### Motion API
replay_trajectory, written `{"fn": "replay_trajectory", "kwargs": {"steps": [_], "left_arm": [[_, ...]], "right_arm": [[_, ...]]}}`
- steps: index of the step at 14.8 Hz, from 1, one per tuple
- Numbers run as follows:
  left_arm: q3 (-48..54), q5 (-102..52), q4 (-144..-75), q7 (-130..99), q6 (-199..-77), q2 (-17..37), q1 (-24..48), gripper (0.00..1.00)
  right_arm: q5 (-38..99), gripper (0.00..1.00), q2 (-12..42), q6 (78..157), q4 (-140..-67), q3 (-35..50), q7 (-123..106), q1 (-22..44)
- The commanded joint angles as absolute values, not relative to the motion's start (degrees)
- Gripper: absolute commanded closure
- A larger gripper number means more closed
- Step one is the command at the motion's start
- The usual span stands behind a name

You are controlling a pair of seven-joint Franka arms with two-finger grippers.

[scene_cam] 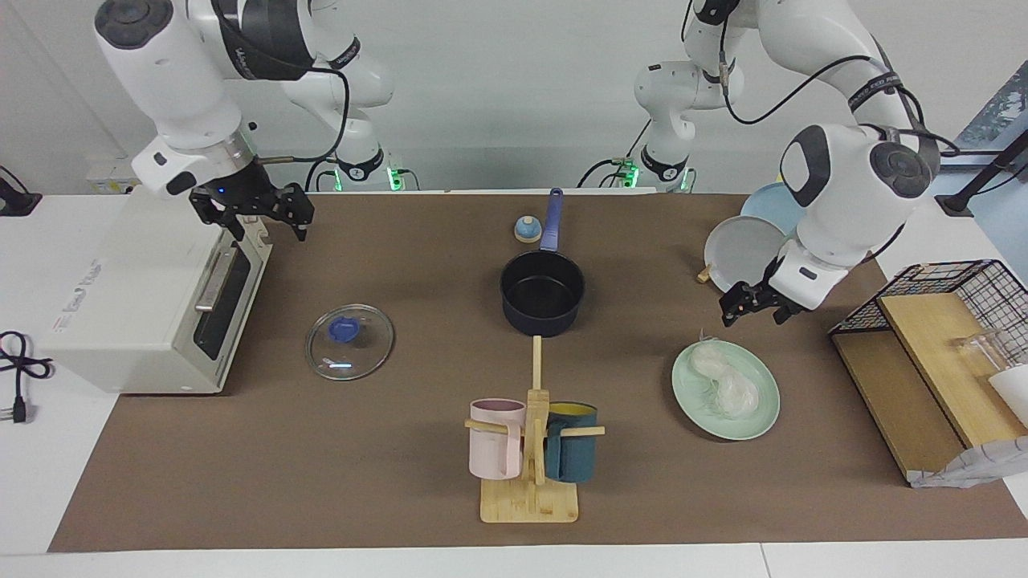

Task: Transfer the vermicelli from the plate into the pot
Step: 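Reach the left gripper to the vermicelli while the right gripper reaches the lid, then grasp the vermicelli with the left gripper while the right gripper grasps the lid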

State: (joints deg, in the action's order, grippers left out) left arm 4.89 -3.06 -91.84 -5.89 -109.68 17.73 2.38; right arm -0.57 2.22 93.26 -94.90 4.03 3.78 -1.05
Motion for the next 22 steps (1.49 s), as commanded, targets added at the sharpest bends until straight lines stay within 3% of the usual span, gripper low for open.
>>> {"fn": "replay_trajectory", "kwargs": {"steps": [1, 3, 10, 11, 12, 13, 14, 19, 22], "left_arm": [[5.0, -2.8, -91.7, -8.5, -116.7, 23.1, 2.2, 0.00], [5.0, 0.5, -92.1, -11.2, -121.4, 27.1, 2.4, 0.00], [4.9, 1.6, -96.2, -11.8, -128.1, 28.9, 2.1, 0.00], [4.9, 2.5, -96.2, -11.8, -128.1, 28.9, 2.5, 0.16], [5.0, 4.7, -96.2, -11.7, -127.7, 28.9, 2.6, 0.41], [5.0, 6.2, -96.2, -11.6, -127.1, 28.9, 2.8, 0.73], [5.0, 6.5, -96.0, -11.4, -126.4, 28.9, 2.8, 0.97], [5.3, 5.7, -92.5, -12.0, -121.6, 28.0, 3.6, 1.00], [5.4, 0.4, -89.0, -12.2, -113.9, 23.7, 3.7, 1.00]], "right_arm": [[1.4, 0.00, 3.8, 99.9, -99.9, 5.7, 5.0, -1.4], [1.3, 0.00, 4.3, 106.5, -105.1, 7.2, 7.4, -1.5], [0.4, 0.00, 6.1, 123.7, -117.6, 7.4, 6.5, -1.8], [0.4, 0.00, 6.7, 124.0, -117.7, 7.4, 6.6, -1.8], [0.4, 0.00, 7.3, 125.1, -117.9, 7.4, 6.5, -1.8], [0.4, 0.00, 7.5, 126.5, -119.2, 7.4, 6.4, -1.9], [0.4, 0.00, 7.6, 128.2, -119.8, 7.4, 6.4, -1.8], [0.3, 0.00, 11.1, 131.4, -120.2, 7.4, 1.5, -1.7], [0.3, 0.00, 11.8, 132.0, -120.5, 7.4, 0.4, -1.7]]}}
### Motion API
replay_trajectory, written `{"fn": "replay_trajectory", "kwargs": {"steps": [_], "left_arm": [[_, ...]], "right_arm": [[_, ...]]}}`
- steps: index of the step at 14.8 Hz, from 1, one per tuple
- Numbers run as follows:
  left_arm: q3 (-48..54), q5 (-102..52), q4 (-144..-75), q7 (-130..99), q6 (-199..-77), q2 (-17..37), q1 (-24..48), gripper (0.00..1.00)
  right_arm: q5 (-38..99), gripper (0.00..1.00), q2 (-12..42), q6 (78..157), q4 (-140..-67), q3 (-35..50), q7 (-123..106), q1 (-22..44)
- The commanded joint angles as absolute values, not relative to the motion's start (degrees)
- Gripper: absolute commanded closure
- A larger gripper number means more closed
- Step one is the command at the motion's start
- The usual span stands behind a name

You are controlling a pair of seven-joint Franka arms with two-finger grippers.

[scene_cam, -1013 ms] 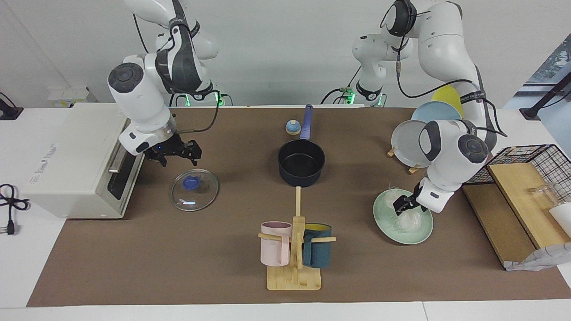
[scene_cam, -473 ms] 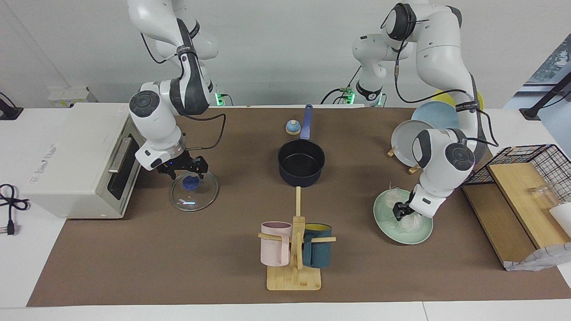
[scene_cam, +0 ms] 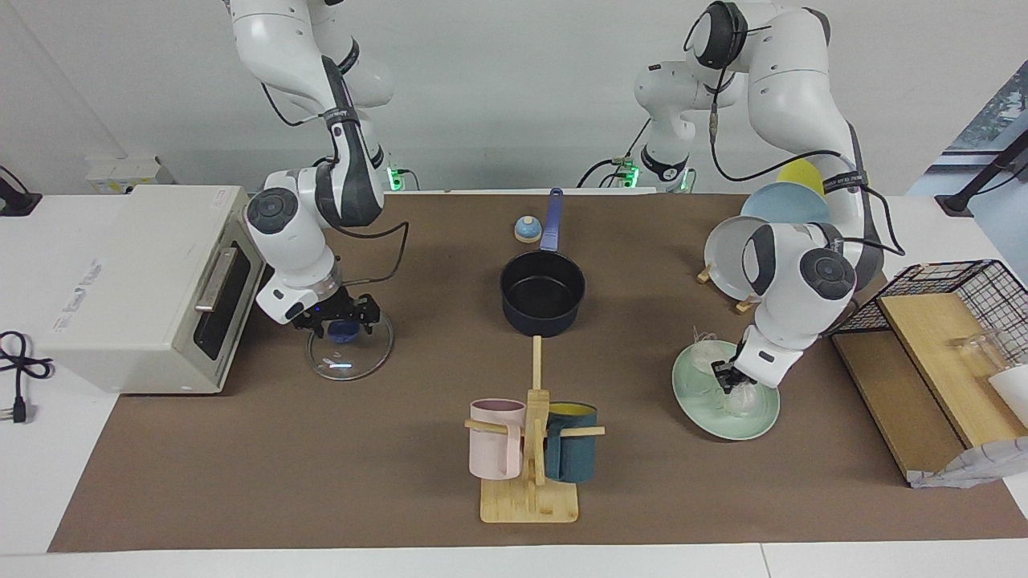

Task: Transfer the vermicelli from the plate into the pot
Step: 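Grasp the vermicelli with the left gripper while the right gripper grasps the lid, then lift the vermicelli with the left gripper and carry it over the saucepan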

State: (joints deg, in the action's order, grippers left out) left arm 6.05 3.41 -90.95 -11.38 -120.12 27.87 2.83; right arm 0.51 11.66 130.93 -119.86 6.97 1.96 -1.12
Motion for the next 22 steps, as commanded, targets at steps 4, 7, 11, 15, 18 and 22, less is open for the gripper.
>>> {"fn": "replay_trajectory", "kwargs": {"steps": [4, 7, 11, 15, 18, 22], "left_arm": [[6.4, -2.5, -81.9, -19.8, -98.6, 20.5, 5.9, 1.00], [6.6, -5.4, -81.6, -30.5, -93.9, 15.4, 10.7, 1.00], [6.9, -6.2, -84.0, -41.5, -89.3, 10.0, 20.1, 1.00], [7.1, -12.1, -100.2, -45.3, -100.9, 3.1, 23.9, 1.00], [7.1, -12.2, -107.6, -48.2, -108.7, 2.8, 29.3, 1.00], [7.1, -12.5, -110.7, -48.8, -115.4, 5.4, 31.4, 1.00]], "right_arm": [[0.3, 0.00, 11.6, 133.2, -122.2, 7.4, -4.0, -1.8], [0.2, 0.00, 11.5, 133.0, -122.2, 7.4, -4.0, -1.5], [-1.9, 0.00, 11.5, 132.5, -122.0, 7.4, -4.7, -1.5], [-3.3, 0.11, 11.5, 132.2, -121.8, 7.4, -4.8, -1.4], [-3.3, 0.16, 11.6, 132.1, -121.6, 7.4, -4.7, -1.4], [-3.3, 0.29, 11.6, 132.0, -121.6, 7.4, -4.8, -1.3]]}}
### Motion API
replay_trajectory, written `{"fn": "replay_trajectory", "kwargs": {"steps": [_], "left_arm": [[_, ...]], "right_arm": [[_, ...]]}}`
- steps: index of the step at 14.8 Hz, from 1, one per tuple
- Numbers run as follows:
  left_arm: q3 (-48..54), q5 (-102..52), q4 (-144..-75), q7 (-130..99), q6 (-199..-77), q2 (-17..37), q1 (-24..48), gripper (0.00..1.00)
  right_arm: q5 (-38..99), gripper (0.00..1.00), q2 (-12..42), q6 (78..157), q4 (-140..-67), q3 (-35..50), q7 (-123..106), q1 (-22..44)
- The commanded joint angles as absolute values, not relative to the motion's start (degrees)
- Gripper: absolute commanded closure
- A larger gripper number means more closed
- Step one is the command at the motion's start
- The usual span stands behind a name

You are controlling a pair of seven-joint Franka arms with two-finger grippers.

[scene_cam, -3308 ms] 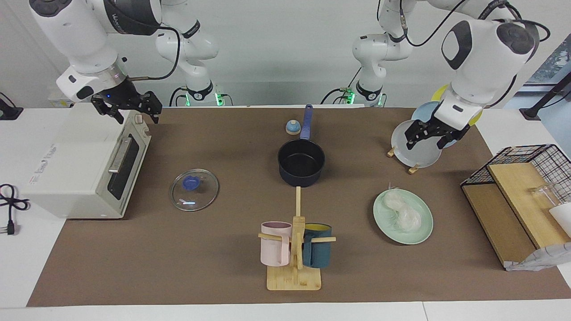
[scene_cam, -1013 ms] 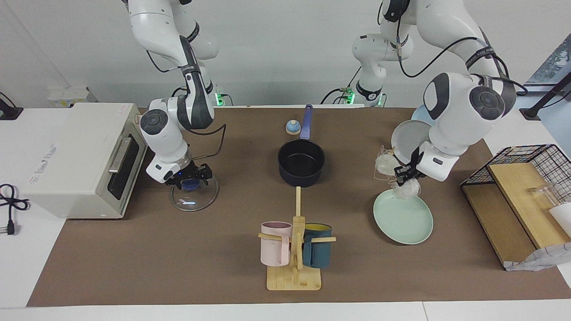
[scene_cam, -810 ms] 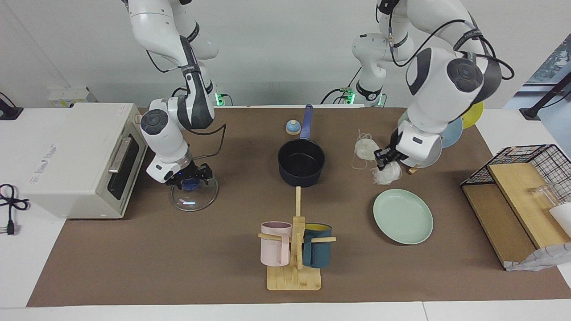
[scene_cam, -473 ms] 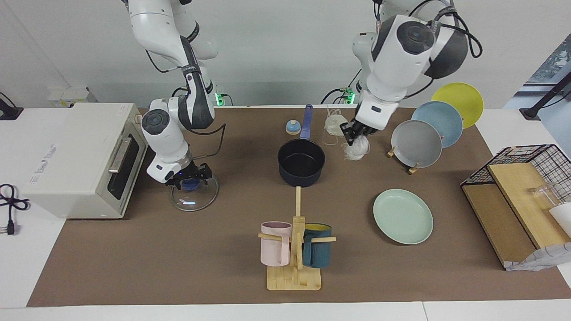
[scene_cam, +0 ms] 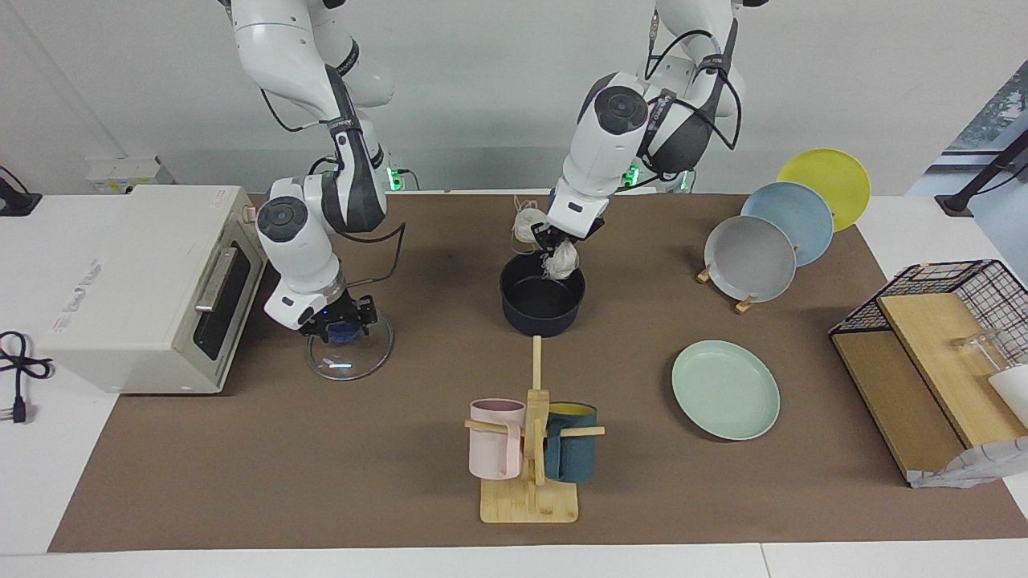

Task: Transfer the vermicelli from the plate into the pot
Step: 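Lower the vermicelli into the saucepan and open the left gripper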

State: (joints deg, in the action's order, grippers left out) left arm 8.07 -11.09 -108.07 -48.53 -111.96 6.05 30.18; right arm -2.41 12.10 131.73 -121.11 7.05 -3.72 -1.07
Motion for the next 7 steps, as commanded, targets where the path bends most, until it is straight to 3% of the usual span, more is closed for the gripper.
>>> {"fn": "replay_trajectory", "kwargs": {"steps": [1, 2, 7], "left_arm": [[7.1, -12.5, -111.8, -48.8, -117.2, 5.7, 31.5, 1.00], [7.1, -12.5, -112.8, -48.7, -118.3, 5.7, 31.5, 1.00], [7.1, -12.5, -113.4, -48.9, -122.8, 9.0, 32.4, 1.00]], "right_arm": [[-3.3, 0.42, 11.6, 131.8, -121.6, 7.4, -4.9, -1.3], [-3.3, 0.49, 11.5, 131.2, -121.6, 7.4, -5.1, -1.3], [-3.3, 0.55, 11.7, 125.4, -117.3, 7.5, -5.4, -1.3]]}}
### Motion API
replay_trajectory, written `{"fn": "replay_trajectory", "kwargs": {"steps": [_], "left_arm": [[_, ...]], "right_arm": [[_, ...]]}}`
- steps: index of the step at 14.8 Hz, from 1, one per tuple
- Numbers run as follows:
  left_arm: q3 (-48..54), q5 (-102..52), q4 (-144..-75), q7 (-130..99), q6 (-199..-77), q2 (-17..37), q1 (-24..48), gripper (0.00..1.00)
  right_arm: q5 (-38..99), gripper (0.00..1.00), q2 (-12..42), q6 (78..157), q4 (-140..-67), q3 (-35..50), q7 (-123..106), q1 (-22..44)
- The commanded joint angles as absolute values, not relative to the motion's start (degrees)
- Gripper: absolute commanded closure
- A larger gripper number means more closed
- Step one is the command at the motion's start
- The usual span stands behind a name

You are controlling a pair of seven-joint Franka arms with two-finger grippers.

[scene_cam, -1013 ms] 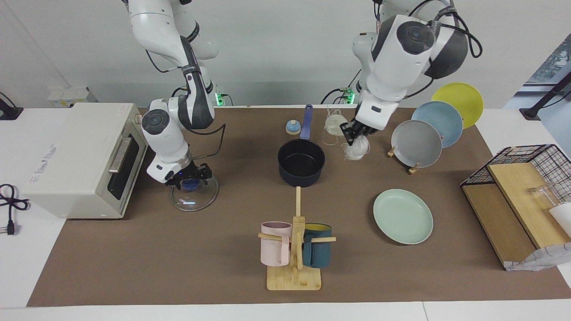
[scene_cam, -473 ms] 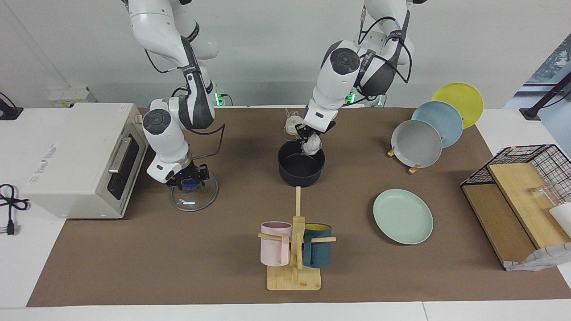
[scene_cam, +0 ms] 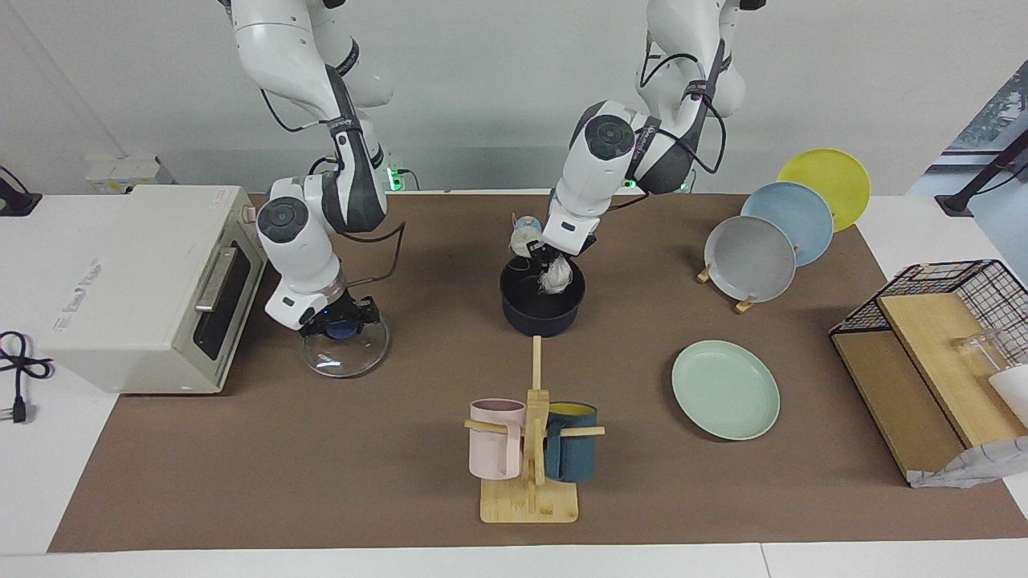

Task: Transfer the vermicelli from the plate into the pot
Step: 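Lower the vermicelli into the saucepan and open the left gripper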

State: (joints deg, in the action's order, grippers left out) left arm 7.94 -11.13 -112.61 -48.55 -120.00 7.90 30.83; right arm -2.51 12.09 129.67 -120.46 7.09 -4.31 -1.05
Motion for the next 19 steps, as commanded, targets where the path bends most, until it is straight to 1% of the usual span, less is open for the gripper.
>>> {"fn": "replay_trajectory", "kwargs": {"steps": [1, 7, 9, 15, 18, 19], "left_arm": [[7.0, -12.4, -113.4, -48.8, -123.3, 9.4, 32.5, 1.00], [6.9, -12.3, -113.4, -47.2, -126.5, 12.4, 31.9, 1.00], [6.9, -12.2, -113.5, -46.0, -127.4, 13.3, 31.9, 1.00], [6.8, -12.2, -113.6, -40.4, -128.2, 14.8, 30.3, 1.00], [6.8, -12.2, -113.4, -39.9, -128.4, 15.3, 29.9, 1.00], [6.7, -11.6, -112.9, -39.6, -128.0, 15.3, 29.9, 0.89]], "right_arm": [[-3.3, 0.55, 12.0, 123.4, -115.5, 7.5, -5.2, -1.0], [-2.9, 0.54, 11.5, 121.2, -114.3, 8.2, -5.1, -0.5], [-2.8, 0.51, 11.6, 118.2, -111.7, 9.8, -3.4, -0.5], [-2.9, 0.51, 11.6, 110.4, -105.6, 14.1, 1.7, -0.4], [-3.3, 0.51, 11.8, 108.5, -103.7, 15.2, 4.3, -0.4], [-3.3, 0.51, 11.8, 108.5, -103.7, 15.3, 4.3, -0.4]]}}
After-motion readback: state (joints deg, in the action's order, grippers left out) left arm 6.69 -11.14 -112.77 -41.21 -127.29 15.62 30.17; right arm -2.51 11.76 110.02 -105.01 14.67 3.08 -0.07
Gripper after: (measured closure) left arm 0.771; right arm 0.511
